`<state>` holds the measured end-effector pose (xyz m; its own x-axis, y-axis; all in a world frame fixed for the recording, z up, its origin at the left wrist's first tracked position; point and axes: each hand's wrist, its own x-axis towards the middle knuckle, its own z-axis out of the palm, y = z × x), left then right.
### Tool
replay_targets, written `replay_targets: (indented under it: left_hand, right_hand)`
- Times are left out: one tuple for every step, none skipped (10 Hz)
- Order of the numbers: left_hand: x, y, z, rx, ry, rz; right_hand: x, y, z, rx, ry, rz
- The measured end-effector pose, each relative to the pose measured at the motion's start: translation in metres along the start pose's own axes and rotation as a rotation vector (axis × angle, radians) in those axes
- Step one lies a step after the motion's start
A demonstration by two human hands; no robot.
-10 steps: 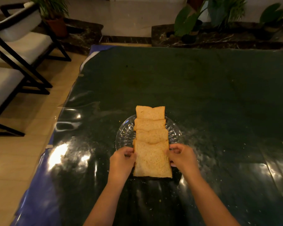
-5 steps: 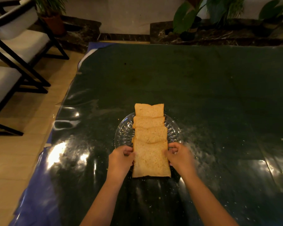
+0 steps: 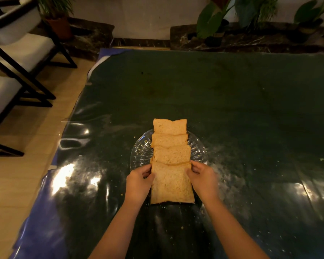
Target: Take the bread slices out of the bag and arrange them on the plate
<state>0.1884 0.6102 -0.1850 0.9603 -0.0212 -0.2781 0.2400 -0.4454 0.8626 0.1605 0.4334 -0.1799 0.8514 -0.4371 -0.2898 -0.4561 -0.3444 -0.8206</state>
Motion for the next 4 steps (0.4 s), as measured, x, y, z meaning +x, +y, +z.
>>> replay_targets:
  left_hand:
    - [0.004,0.0,0.0,-0.003,-0.007,-0.002]
    - [0.007,0.002,-0.003,0.015,-0.042,0.004]
    - [0.006,0.008,-0.009,0.046,-0.037,-0.018]
    - [0.007,0.028,-0.02,0.06,0.007,-0.053]
  right_hand:
    - [0.004,0.003,0.001,0.026,0.008,0.014]
    - [0.007,0.005,-0.002,0.028,-0.036,0.044]
    - [0.007,0.0,-0.006,0.023,-0.051,0.065]
    - [0.008,-0.018,-0.018,0.017,-0.023,0.086]
